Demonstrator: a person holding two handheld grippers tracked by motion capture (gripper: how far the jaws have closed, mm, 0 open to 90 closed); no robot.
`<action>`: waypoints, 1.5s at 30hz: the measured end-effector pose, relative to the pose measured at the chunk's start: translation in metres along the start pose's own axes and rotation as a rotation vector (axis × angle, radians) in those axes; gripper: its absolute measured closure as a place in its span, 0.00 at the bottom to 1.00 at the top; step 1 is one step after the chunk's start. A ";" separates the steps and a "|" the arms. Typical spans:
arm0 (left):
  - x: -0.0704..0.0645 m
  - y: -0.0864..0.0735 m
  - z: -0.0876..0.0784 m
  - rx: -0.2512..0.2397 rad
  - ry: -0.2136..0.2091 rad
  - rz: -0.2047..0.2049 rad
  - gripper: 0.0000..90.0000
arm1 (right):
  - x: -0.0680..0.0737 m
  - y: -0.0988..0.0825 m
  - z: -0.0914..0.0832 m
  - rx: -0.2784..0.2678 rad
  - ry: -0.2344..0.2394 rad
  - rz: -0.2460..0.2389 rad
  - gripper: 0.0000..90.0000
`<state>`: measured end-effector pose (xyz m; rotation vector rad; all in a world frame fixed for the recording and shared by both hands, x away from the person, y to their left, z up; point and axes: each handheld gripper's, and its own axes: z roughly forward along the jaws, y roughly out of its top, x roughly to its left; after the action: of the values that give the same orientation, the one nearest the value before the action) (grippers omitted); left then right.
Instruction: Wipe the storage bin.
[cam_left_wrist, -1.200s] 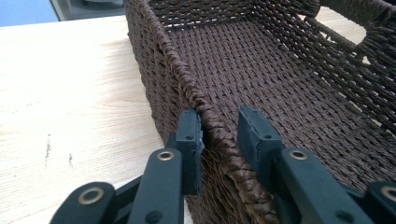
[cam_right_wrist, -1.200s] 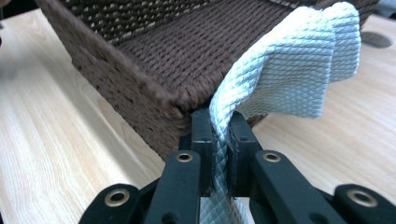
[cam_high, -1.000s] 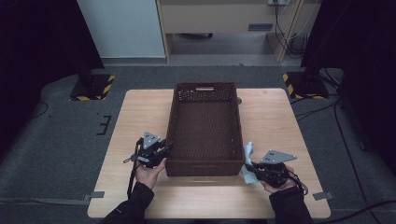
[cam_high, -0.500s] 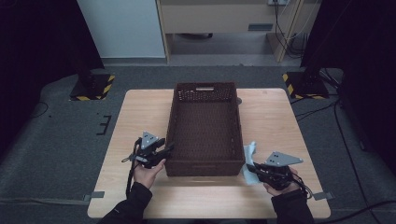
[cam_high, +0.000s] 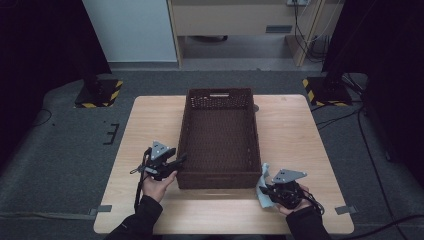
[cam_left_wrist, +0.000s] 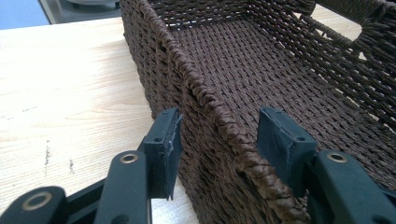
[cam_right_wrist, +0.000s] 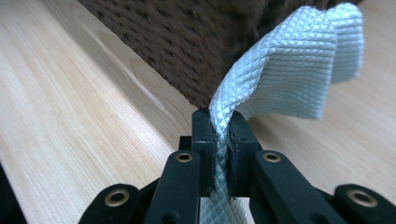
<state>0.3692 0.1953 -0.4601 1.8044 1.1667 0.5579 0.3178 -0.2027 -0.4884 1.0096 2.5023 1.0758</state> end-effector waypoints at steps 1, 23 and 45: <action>0.000 0.000 0.000 0.001 -0.003 -0.001 0.54 | -0.001 -0.001 0.001 0.009 0.003 0.006 0.94; 0.002 0.000 0.001 0.005 -0.011 -0.009 0.51 | -0.079 -0.043 -0.050 -0.052 -0.280 0.275 0.92; 0.000 0.002 -0.002 0.032 -0.059 -0.015 0.69 | -0.087 -0.029 -0.057 -0.160 -0.369 0.285 0.54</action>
<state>0.3687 0.1958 -0.4573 1.8255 1.1541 0.4764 0.3408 -0.3068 -0.4730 1.3992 1.9915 1.0313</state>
